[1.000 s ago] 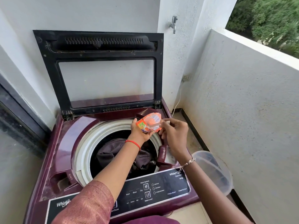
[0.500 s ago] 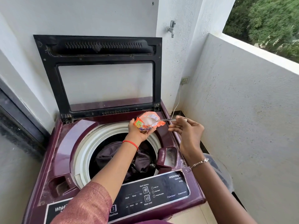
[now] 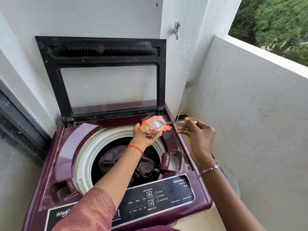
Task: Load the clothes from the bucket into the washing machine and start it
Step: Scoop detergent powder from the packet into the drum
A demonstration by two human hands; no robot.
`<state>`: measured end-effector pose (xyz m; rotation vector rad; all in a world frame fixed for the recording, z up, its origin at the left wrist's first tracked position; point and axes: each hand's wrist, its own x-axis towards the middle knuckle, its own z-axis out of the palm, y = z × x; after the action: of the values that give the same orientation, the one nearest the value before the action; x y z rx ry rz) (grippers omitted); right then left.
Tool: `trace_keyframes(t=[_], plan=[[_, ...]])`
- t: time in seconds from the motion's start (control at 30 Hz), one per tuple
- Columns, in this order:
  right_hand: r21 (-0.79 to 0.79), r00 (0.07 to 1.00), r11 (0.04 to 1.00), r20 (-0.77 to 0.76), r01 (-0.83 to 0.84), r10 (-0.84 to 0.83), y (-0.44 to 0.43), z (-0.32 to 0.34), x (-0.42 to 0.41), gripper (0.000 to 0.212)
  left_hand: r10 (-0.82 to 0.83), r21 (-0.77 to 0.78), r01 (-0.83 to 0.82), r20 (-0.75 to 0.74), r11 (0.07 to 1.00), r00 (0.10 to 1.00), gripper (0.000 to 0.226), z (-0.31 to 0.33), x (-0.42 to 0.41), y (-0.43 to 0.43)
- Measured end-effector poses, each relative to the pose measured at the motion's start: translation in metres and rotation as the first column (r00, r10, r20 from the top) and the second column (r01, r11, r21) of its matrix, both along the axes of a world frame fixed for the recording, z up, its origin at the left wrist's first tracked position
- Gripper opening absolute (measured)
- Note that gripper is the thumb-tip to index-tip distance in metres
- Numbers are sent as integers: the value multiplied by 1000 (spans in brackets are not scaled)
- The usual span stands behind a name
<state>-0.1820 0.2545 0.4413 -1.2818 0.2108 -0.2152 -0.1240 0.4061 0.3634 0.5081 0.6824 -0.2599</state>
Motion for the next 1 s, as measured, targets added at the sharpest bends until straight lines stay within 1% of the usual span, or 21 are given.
trace_keyframes(t=[0.07, 0.13, 0.2, 0.4, 0.53, 0.73, 0.87, 1.0], plan=[[71, 1000, 997, 1, 17, -17, -5, -1, 0, 10, -2, 2, 2, -28, 1000, 1000, 66, -1, -1, 4], [157, 1000, 987, -21, 15, -12, -10, -2, 0, 14, -3, 7, 3, -3, 1000, 1000, 66, 1, 0, 4], [233, 999, 972, -46, 6, 4, -16, -2, 0, 15, 1, -14, -2, -18, 1000, 1000, 68, -1, 3, 5], [341, 993, 940, -115, 16, 25, -37, -8, 0, 9, -9, -10, 9, -7, 1000, 1000, 66, 2, 0, 4], [330, 992, 944, -121, 17, 24, -51, -14, -7, 5, 17, -20, -17, -18, 1000, 1000, 64, 1, -1, 5], [294, 992, 954, -125, 60, -24, -72, -35, -24, 7, 48, -9, -48, -14, 999, 999, 60, -7, -4, 6], [238, 986, 965, -150, 111, -76, -82, -57, -35, 7, 37, 7, -37, -9, 999, 999, 53, -13, -8, 5], [176, 975, 972, -183, 156, -123, -85, -82, -47, 6, 40, 8, -40, -19, 999, 999, 53, -22, -8, 5]])
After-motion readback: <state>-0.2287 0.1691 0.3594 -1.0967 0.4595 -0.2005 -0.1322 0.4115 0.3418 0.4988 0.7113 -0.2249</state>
